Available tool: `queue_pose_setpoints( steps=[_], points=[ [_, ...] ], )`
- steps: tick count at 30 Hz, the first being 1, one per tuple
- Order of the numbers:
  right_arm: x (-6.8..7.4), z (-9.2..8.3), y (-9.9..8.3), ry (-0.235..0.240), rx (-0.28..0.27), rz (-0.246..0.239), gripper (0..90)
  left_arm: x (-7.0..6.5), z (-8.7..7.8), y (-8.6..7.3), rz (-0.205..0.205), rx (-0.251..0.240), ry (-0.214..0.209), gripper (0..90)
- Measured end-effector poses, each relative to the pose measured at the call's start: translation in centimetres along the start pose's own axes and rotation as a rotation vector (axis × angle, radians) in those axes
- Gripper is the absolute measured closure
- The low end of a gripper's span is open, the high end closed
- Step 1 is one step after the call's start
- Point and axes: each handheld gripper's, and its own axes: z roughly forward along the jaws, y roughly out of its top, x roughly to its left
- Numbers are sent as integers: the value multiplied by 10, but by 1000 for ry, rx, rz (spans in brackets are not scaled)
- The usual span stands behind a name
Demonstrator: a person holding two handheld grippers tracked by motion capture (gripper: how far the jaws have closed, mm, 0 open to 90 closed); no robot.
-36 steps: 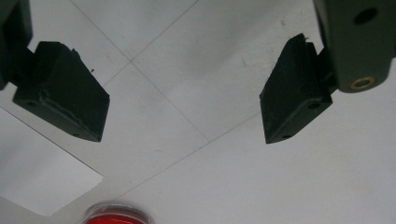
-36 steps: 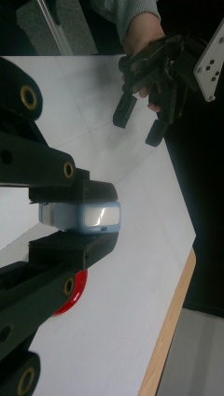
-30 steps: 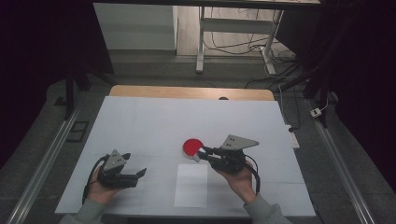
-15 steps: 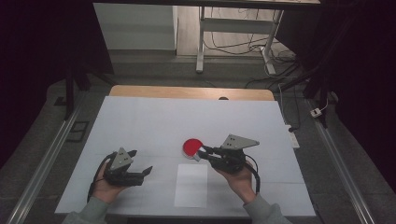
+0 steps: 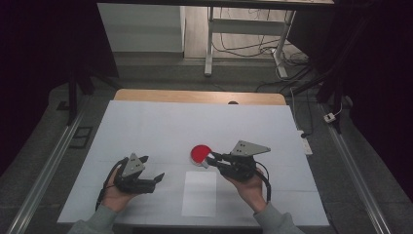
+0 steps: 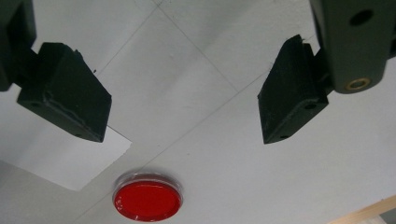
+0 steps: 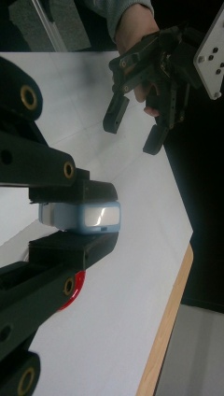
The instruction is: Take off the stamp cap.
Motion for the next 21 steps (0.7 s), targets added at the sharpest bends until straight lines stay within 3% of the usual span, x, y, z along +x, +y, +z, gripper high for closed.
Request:
queue_pose_setpoints(
  steps=[21],
  points=[
    [0, -1, 0, -4, -3, 4, 748, -16, 21, 21, 53, -4, -29, 187]
  ],
)
